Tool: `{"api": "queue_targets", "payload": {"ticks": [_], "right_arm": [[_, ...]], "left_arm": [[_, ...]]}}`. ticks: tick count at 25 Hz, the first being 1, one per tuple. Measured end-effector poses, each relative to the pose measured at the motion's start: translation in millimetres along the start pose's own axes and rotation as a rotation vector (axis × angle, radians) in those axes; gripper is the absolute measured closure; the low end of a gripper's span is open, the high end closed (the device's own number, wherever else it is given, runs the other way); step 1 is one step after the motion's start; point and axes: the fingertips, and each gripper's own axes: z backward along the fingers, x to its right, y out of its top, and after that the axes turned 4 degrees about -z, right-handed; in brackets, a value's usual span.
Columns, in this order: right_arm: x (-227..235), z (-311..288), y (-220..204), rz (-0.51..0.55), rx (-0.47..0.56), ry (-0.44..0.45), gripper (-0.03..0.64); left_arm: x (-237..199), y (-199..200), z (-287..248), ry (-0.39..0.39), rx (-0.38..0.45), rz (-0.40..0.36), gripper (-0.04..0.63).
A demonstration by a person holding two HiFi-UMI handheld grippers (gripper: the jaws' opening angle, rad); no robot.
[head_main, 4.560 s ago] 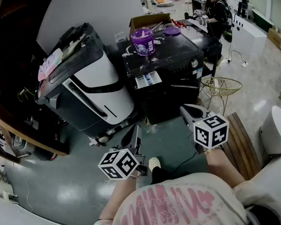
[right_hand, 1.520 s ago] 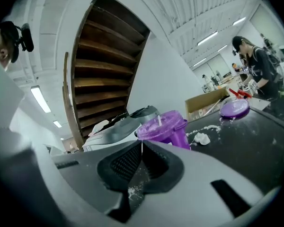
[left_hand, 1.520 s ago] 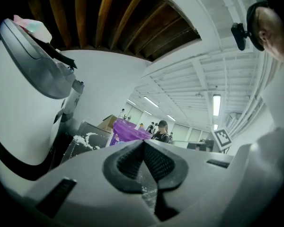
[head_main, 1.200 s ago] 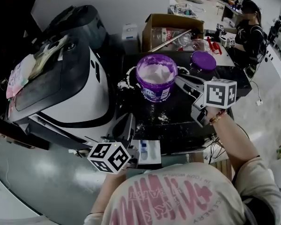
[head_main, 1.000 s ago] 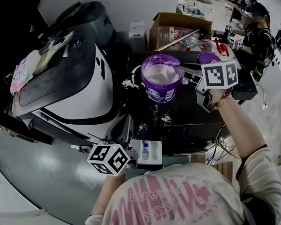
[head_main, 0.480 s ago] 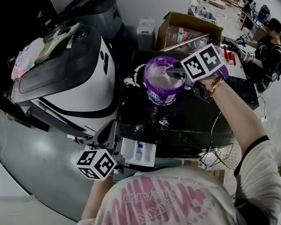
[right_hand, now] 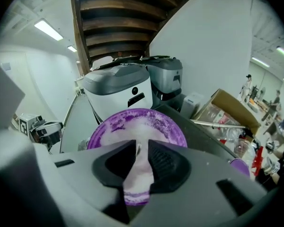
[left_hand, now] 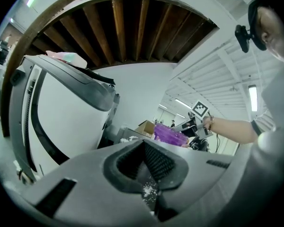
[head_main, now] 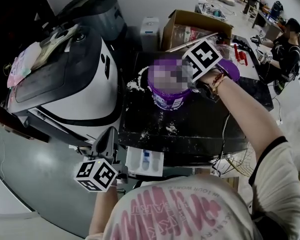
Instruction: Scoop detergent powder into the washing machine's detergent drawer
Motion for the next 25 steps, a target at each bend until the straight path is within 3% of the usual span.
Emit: {"api": "queue_targets", "payload": {"ticks": [6, 11, 18, 25], "right_arm": [[6, 5, 11, -0.016, 0.087, 0.0, 0.603], [12, 14, 29, 0.031, 0.169, -0.063, 0.612], [14, -3, 20, 0.174, 0.076, -0.155, 0.612], [-2, -6, 11, 0.157, 0.023, -0.138, 0.614]], "left_arm": [[3, -3, -2, -0.013, 0.005, 0.014, 0.594], [-2, -1, 4, 0.002, -0.003, 0.002, 0.594], [-3, -7, 6, 0.006, 0.002, 0.022, 0.594], [-6, -1, 1, -0.028, 0.03, 0.037, 0.594]]}}
